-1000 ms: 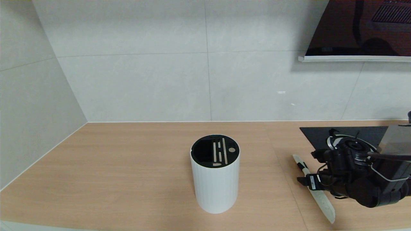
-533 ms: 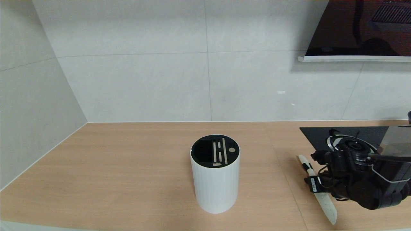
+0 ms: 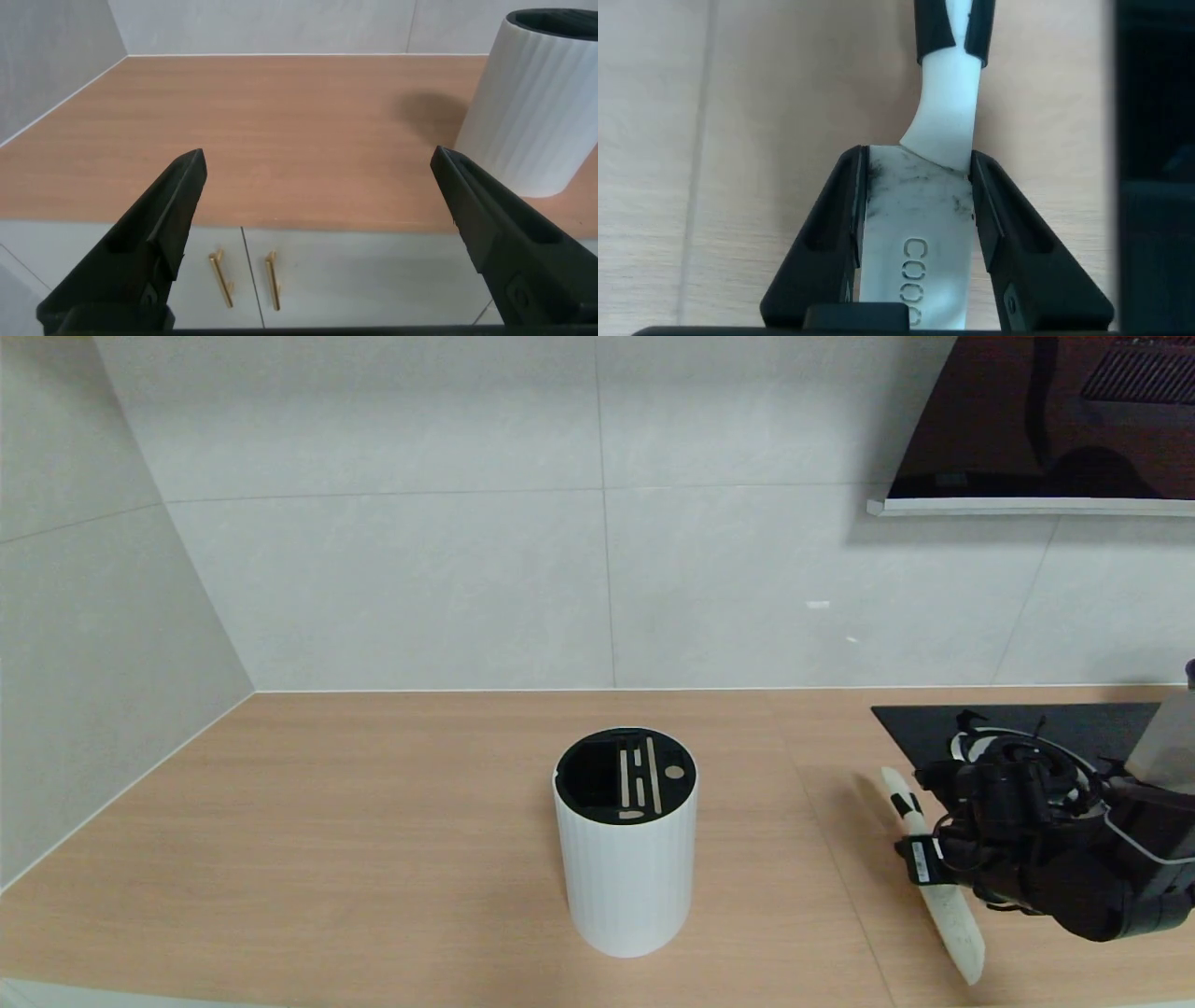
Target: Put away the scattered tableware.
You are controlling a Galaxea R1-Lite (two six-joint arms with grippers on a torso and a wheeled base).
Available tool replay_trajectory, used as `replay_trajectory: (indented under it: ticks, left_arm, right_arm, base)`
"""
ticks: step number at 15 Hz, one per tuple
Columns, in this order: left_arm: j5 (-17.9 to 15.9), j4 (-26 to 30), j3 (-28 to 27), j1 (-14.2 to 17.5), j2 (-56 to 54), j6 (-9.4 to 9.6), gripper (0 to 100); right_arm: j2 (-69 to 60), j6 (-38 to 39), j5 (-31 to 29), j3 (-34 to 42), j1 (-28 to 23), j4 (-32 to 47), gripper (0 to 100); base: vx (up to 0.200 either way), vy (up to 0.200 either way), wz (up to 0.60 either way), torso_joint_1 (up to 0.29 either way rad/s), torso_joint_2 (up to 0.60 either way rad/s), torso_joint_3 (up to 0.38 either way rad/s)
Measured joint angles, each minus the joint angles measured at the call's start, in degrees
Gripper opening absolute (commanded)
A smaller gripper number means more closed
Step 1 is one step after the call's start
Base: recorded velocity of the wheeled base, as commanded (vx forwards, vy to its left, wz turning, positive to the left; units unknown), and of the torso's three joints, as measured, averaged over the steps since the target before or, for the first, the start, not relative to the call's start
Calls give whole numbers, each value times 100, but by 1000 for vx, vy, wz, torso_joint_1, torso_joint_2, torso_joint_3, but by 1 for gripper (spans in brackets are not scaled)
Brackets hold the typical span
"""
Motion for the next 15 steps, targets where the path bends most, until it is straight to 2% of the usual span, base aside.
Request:
replay_trajectory:
  ticks: [3, 8, 11, 14, 15]
  left_arm:
    - [2, 6, 0, 0, 0, 71, 100]
    - [2, 9, 0, 0, 0, 62, 100]
    - [4, -24, 0, 0, 0, -27, 100]
    - [-38, -1075, -40, 0, 0, -201, 100]
    - [-185, -1042, -118, 0, 13, -212, 100]
  right_arm:
    - [-557, 11, -11, 135, 96, -5, 0]
    - [-1425, 30, -22, 352, 389, -13, 0]
    - [-1786, 76, -23, 419, 422, -16, 0]
    - [-2194, 117, 18, 438, 438, -16, 0]
    - [-2341, 117, 29, 407, 485, 9, 0]
  base:
    - [0, 0, 0, 0, 0, 0]
    - [0, 0, 0, 0, 0, 0]
    - [0, 0, 0, 0, 0, 0]
    - [0, 0, 0, 0, 0, 0]
    - [0, 0, 0, 0, 0, 0]
